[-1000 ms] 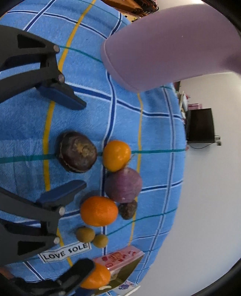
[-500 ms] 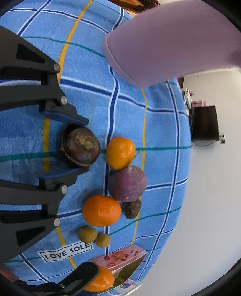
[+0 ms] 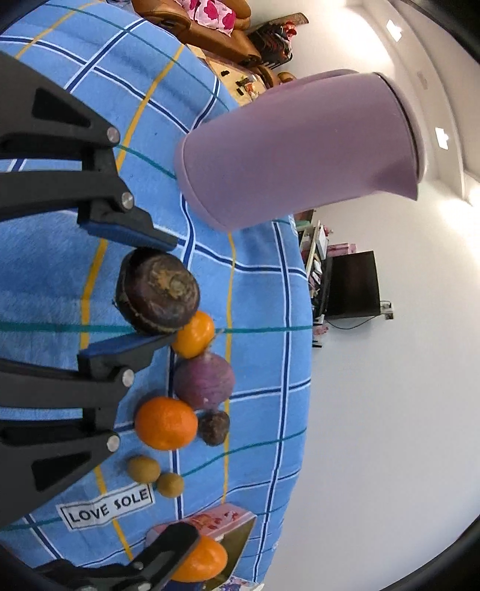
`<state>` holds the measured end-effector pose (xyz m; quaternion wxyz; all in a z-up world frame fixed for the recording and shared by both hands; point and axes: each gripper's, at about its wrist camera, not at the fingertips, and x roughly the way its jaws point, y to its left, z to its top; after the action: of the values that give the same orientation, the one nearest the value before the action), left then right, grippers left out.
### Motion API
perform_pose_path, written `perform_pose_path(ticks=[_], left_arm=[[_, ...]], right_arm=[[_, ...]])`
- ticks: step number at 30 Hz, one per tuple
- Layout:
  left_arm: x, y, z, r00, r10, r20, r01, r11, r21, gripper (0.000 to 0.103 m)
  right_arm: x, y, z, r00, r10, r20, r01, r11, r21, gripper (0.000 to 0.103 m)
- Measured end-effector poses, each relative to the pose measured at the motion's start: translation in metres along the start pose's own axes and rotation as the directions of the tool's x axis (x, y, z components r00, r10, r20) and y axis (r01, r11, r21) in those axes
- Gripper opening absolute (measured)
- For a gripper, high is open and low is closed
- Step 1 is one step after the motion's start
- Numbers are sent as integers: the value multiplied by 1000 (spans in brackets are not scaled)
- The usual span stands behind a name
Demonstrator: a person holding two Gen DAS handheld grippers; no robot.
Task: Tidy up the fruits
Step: 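Lift the orange and mangosteen and carry both over the tin box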
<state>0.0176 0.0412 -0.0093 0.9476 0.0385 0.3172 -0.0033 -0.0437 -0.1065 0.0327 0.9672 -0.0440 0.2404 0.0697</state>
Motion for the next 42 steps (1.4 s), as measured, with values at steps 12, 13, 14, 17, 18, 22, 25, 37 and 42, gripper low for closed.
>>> perform_pose_path(ticks=[12, 13, 14, 17, 18, 22, 25, 37, 42], left_arm=[[-13, -35, -6, 999, -40, 11, 40, 999, 28, 45], [-14, -39, -6, 999, -42, 13, 42, 999, 33, 45], [-15, -42, -7, 999, -44, 14, 43, 998, 36, 45], [-19, -49, -7, 999, -48, 18, 48, 998, 43, 45], [-19, -51, -8, 999, -50, 19, 49, 998, 44, 45], [-22, -59, -9, 997, -73, 11, 73, 996, 43, 45], [-22, -63, -10, 995, -100, -1, 100, 994, 33, 45], [-29, -99, -10, 984, -177, -1, 176, 982, 67, 45], [-31, -122, -9, 977, -211, -6, 211, 973, 94, 45]], right_arm=[[-2, -24, -6, 1000, -10, -26, 11, 999, 32, 39], [-2, -25, -6, 1000, -12, -26, 13, 999, 31, 39], [-3, -26, -7, 1000, -15, -27, 15, 999, 29, 39], [-5, -30, -8, 999, -21, -29, 21, 999, 24, 39], [-6, -32, -8, 999, -23, -28, 24, 999, 23, 39], [-9, -38, -11, 999, -36, -27, 36, 999, 16, 39], [-11, -45, -13, 999, -38, -30, 38, 999, 12, 39], [-27, -93, -25, 995, -96, -28, 97, 994, 44, 39], [-33, -110, -27, 992, -126, -24, 127, 990, 56, 39]])
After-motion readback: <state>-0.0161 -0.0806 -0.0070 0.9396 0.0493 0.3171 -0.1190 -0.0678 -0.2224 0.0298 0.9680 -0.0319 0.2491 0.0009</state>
